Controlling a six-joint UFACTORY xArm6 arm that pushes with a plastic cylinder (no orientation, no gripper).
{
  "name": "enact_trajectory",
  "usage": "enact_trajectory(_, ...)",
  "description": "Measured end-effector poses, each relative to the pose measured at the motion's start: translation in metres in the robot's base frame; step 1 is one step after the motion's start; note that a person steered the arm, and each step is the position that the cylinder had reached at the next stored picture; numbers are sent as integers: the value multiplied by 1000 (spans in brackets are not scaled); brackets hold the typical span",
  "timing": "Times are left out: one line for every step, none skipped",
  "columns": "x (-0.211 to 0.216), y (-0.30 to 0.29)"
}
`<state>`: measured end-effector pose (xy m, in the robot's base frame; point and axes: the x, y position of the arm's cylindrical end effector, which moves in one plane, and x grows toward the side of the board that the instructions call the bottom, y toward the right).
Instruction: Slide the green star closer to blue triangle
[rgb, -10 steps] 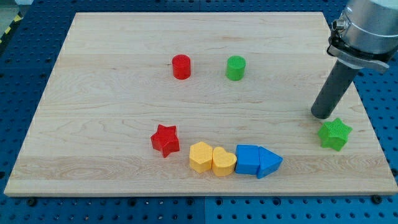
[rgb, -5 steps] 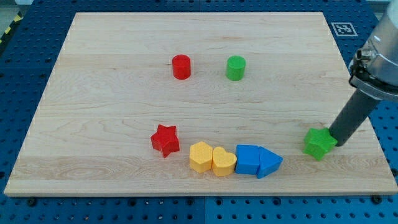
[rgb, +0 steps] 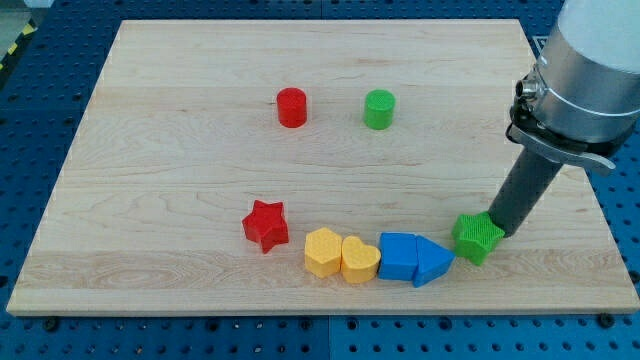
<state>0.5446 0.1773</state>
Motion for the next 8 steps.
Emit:
enact_trajectory(5, -6)
enact_trajectory(7, -13)
enact_trajectory(7, -14)
enact_trajectory(3, -14)
enact_trajectory(-12, -14)
enact_trajectory(-12, -14)
enact_trajectory(-12, -14)
enact_trajectory(-17, -21)
